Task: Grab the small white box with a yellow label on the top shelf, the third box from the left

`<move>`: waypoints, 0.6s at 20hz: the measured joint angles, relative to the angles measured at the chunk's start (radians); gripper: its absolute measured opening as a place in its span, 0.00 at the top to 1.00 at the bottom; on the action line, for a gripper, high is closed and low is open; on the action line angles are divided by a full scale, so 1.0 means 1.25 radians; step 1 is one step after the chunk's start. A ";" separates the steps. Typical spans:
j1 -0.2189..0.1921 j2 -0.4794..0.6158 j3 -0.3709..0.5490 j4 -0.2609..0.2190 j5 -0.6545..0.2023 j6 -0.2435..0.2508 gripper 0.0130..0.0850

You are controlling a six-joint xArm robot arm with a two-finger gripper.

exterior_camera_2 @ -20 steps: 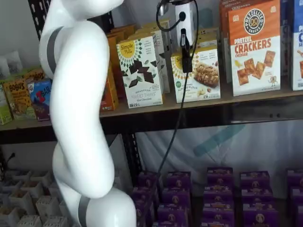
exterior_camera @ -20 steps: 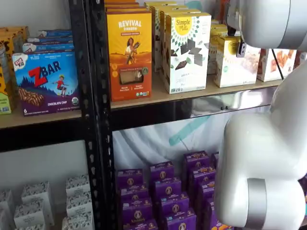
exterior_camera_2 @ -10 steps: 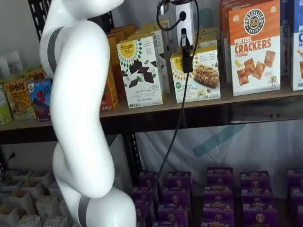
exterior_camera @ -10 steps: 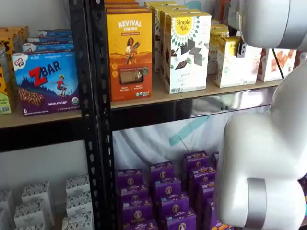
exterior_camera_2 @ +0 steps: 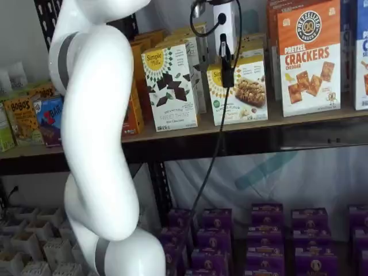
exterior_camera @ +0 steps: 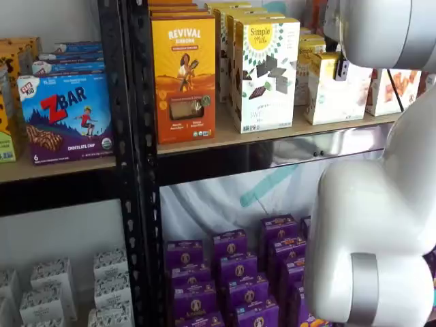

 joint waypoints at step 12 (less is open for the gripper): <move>0.000 0.003 -0.014 0.000 0.028 0.001 0.72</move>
